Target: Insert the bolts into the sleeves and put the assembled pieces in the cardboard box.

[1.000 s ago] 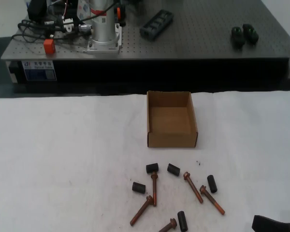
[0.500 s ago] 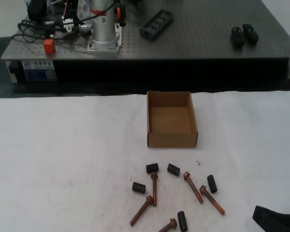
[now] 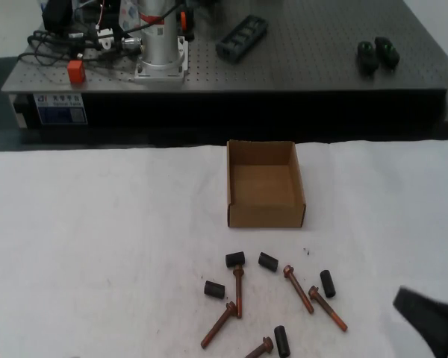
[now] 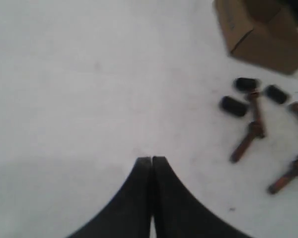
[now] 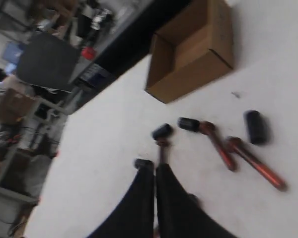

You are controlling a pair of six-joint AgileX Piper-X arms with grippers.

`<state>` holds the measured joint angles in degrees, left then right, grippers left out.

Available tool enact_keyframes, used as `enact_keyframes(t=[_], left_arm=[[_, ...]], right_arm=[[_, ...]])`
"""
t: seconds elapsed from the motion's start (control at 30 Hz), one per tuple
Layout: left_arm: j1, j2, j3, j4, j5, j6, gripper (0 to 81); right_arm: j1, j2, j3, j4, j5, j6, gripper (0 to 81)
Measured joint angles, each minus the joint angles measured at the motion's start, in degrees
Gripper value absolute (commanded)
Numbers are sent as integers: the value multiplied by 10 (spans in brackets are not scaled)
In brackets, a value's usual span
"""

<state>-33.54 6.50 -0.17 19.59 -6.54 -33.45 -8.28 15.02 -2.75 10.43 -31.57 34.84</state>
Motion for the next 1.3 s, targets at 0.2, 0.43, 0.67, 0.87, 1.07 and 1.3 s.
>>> enact_keyframes(t=[0.2, 0.43, 0.67, 0.87, 1.07, 1.3], left_arm=[[0, 36, -11, -122, 69, 15, 315], [0, 158, -46, -122, 137, 70, 245], [0, 329, -132, -122, 165, 140, 246], [0, 444, -193, -122, 174, 172, 246], [0, 519, -237, -122, 180, 191, 246], [0, 581, -274, -121, 220, 197, 246]], right_arm=[[46, 109, -62, -109, -42, -38, 249], [109, 373, -231, 77, 33, -261, 249], [185, 672, -430, 299, 203, -446, 249], [219, 792, -497, 325, 295, -520, 249], [227, 850, -520, 324, 338, -535, 249], [227, 860, -527, 322, 340, -535, 244]])
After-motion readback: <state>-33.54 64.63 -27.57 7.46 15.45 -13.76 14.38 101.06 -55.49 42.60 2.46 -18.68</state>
